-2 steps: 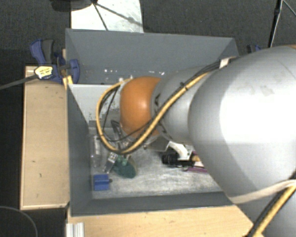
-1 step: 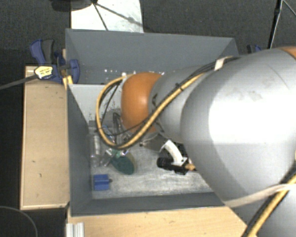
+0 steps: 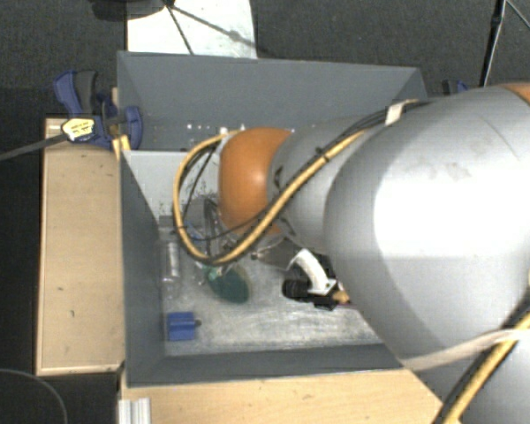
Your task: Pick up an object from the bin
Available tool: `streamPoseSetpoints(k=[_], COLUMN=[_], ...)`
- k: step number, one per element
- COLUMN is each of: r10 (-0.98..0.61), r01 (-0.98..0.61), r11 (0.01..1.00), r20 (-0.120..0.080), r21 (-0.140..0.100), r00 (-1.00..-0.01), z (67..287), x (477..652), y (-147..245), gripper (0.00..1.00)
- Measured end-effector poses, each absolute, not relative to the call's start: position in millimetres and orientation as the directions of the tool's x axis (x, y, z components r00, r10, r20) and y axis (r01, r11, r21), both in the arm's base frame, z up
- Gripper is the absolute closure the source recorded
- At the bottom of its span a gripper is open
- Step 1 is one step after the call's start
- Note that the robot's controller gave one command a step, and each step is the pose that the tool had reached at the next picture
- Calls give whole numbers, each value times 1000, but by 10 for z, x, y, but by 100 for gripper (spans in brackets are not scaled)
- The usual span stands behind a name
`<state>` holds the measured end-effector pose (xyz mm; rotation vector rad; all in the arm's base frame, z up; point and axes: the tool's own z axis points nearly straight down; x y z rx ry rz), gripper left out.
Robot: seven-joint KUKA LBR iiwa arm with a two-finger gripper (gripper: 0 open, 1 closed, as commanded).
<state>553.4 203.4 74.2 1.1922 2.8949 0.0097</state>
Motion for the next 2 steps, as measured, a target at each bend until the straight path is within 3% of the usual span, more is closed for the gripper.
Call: streamPoseSetpoints(k=[1,2], r10=[702,698], r01=[702,698], r11=[712,716], r20=[-3,-3], r21=[5,6], r00=[-712,-716], z=[1253,1910], x=[5552,5571], y=[2034,2035], gripper=[100,100])
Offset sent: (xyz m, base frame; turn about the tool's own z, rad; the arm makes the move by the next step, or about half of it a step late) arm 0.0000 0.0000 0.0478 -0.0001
